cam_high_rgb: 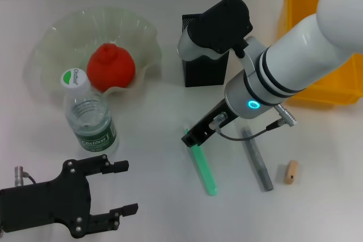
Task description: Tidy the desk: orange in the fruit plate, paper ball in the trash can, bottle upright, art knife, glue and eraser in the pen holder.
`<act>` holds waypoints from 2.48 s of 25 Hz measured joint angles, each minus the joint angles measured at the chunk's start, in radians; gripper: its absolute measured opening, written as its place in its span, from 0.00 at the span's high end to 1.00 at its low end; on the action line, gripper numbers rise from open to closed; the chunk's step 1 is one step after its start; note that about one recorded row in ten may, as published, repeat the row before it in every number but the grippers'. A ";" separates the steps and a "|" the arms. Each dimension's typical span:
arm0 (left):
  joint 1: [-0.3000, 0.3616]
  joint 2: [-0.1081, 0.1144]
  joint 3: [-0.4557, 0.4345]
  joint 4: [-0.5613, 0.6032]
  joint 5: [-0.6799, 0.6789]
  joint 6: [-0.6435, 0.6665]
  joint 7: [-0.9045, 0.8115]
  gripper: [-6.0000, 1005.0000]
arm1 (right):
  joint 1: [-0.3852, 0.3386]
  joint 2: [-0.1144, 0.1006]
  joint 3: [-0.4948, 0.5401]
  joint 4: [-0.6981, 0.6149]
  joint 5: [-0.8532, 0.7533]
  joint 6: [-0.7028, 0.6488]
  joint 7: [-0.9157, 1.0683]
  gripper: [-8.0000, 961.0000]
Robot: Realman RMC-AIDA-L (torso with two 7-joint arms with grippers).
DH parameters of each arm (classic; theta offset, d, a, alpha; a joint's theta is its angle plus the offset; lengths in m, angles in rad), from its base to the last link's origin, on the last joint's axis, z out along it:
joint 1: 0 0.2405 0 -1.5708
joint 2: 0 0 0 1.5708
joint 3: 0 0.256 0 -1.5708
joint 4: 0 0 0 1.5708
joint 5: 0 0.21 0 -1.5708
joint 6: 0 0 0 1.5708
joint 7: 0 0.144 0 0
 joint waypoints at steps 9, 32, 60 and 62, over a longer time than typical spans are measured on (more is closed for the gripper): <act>-0.003 0.000 0.000 0.000 0.000 0.000 0.000 0.30 | 0.021 0.002 -0.012 0.047 0.002 0.015 -0.002 0.67; -0.005 0.000 0.000 0.000 0.000 0.000 0.000 0.30 | 0.019 0.001 -0.027 0.024 0.004 0.015 -0.003 0.81; -0.010 0.000 0.000 -0.010 0.023 -0.001 0.000 0.30 | -0.416 -0.004 0.390 -0.036 1.212 0.292 -1.479 0.80; -0.013 0.000 0.000 -0.012 0.023 -0.004 0.000 0.30 | -0.368 -0.006 0.393 0.124 1.411 0.264 -1.672 0.79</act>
